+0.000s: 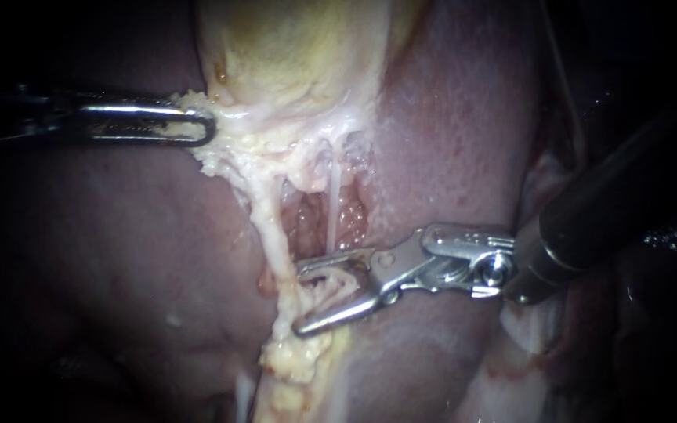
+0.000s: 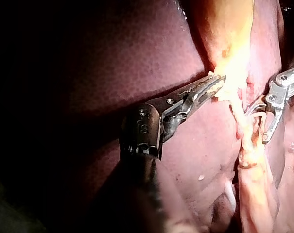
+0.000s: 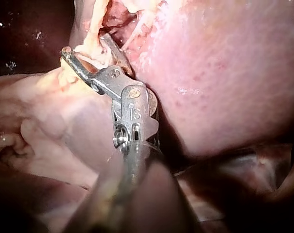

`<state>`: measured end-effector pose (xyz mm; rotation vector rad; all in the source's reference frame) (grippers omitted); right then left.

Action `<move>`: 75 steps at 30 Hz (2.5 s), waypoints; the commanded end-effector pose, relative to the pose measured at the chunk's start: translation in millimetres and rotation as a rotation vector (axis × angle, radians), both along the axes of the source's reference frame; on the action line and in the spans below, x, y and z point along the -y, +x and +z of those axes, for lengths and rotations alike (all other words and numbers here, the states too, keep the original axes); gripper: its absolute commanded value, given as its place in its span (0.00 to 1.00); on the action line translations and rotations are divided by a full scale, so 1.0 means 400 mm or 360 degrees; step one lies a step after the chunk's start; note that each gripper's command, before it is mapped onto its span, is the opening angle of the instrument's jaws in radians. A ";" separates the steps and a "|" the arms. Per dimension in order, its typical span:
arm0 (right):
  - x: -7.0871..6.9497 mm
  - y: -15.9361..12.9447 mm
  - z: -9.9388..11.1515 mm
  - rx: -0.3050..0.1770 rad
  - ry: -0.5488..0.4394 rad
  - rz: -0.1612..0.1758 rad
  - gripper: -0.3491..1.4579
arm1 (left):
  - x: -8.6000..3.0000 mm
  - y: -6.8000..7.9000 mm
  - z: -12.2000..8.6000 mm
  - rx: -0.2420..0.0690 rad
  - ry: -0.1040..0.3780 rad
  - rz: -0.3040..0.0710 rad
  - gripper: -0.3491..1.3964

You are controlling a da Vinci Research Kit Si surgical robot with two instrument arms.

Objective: Clipping first clip left tube

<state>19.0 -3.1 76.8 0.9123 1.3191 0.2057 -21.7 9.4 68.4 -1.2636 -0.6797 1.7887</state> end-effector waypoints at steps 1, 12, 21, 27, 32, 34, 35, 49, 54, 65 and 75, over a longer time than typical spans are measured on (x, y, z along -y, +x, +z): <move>0.0004 0.0007 -0.0004 -0.0024 0.0007 -0.0007 0.46 | 0.0001 0.0000 0.0000 -0.0002 0.0000 -0.0001 0.00; 0.0004 0.0102 -0.0026 -0.0010 0.0011 0.0163 0.47 | 0.0001 -0.0003 -0.0001 -0.0003 0.0000 -0.0003 0.00; -0.0019 0.0143 -0.0047 0.0000 0.0056 0.0220 0.47 | 0.0000 -0.0006 -0.0001 -0.0003 0.0000 -0.0003 0.00; -0.0006 0.0144 -0.0078 0.0005 0.0088 0.0206 0.47 | 0.0001 -0.0007 0.0000 -0.0003 -0.0001 -0.0004 0.00; 0.0008 0.0133 -0.0159 -0.0022 0.0112 0.0157 0.47 | 0.0000 -0.0005 0.0000 -0.0003 -0.0001 -0.0003 0.00; 0.0015 0.0128 -0.0196 -0.0035 0.0122 0.0132 0.46 | 0.0000 -0.0004 0.0001 -0.0003 -0.0001 -0.0002 0.00; 0.0017 0.0126 -0.0209 -0.0039 0.0126 0.0124 0.46 | 0.0000 -0.0004 0.0001 -0.0003 -0.0001 -0.0002 0.00; 0.0070 0.0127 -0.0200 0.0008 0.0076 0.0013 0.43 | 0.0002 -0.0004 0.0005 -0.0003 -0.0002 -0.0002 0.00; 0.0084 0.0132 -0.0185 0.0009 0.0067 0.0000 0.41 | 0.0002 -0.0004 0.0005 -0.0003 -0.0002 -0.0002 0.00; 0.0047 0.0129 -0.0199 0.0012 0.0080 0.0015 0.16 | 0.0002 -0.0004 0.0004 -0.0003 -0.0002 -0.0002 0.00; 0.0042 0.0114 -0.0188 0.0084 0.0169 0.0002 0.00 | 0.0001 -0.0004 0.0005 -0.0003 -0.0002 -0.0002 0.00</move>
